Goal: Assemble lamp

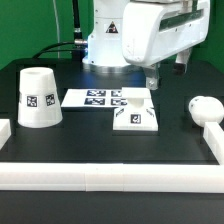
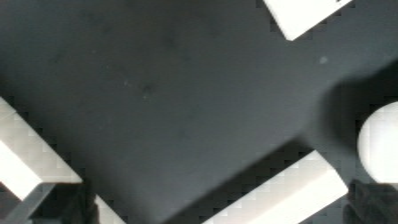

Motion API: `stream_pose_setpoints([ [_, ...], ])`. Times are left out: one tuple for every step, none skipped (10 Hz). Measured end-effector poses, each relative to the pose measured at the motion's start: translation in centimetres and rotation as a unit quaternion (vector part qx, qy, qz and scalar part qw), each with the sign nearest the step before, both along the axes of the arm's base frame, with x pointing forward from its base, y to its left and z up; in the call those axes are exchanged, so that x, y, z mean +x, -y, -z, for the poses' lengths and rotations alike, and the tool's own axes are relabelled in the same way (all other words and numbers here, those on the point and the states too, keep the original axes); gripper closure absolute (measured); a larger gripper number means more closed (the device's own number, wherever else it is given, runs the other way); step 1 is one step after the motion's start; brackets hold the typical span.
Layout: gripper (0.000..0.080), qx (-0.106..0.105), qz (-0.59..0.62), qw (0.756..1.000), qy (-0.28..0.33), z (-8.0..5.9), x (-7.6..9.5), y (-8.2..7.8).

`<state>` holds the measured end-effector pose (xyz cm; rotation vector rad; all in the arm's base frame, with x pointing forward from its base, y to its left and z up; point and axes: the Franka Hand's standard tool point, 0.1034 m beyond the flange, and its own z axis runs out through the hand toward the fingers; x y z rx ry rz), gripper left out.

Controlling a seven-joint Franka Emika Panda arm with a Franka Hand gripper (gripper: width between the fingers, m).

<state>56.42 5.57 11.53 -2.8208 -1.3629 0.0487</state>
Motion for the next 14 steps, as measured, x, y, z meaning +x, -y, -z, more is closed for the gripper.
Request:
stream_pose_setpoints([
  [0.01,0.0,0.0,1.0,0.0,0.0,0.0,0.0],
  [0.01,0.0,0.0,1.0,0.0,0.0,0.0,0.0],
  [0.01,0.0,0.0,1.0,0.0,0.0,0.0,0.0],
  [0.01,0.0,0.0,1.0,-0.001,0.0,-0.1,0.0],
  [0.01,0.001,0.021,1.0,0.006,0.2,-1.4,0.1],
  [0.01,-0.002,0.037,0.999,0.001,0.4,-3.8,0.3],
  [0.01,-0.005,0.044,0.999,-0.007,0.6,-5.2,0.5],
  [0.01,-0.006,0.046,0.999,-0.009,0.9,-6.1,0.9],
  [0.01,-0.007,0.05,0.999,-0.011,1.2,-6.8,1.1],
  [0.01,-0.007,0.059,0.998,-0.01,1.1,-6.6,1.0],
  [0.01,-0.007,0.065,0.998,-0.01,1.1,-6.6,1.0],
  [0.01,-0.008,0.085,0.996,-0.01,1.2,-6.6,1.0],
  [0.01,-0.009,0.128,0.992,-0.01,1.2,-6.6,0.9],
  [0.01,-0.011,0.163,0.987,-0.01,1.2,-6.6,0.9],
])
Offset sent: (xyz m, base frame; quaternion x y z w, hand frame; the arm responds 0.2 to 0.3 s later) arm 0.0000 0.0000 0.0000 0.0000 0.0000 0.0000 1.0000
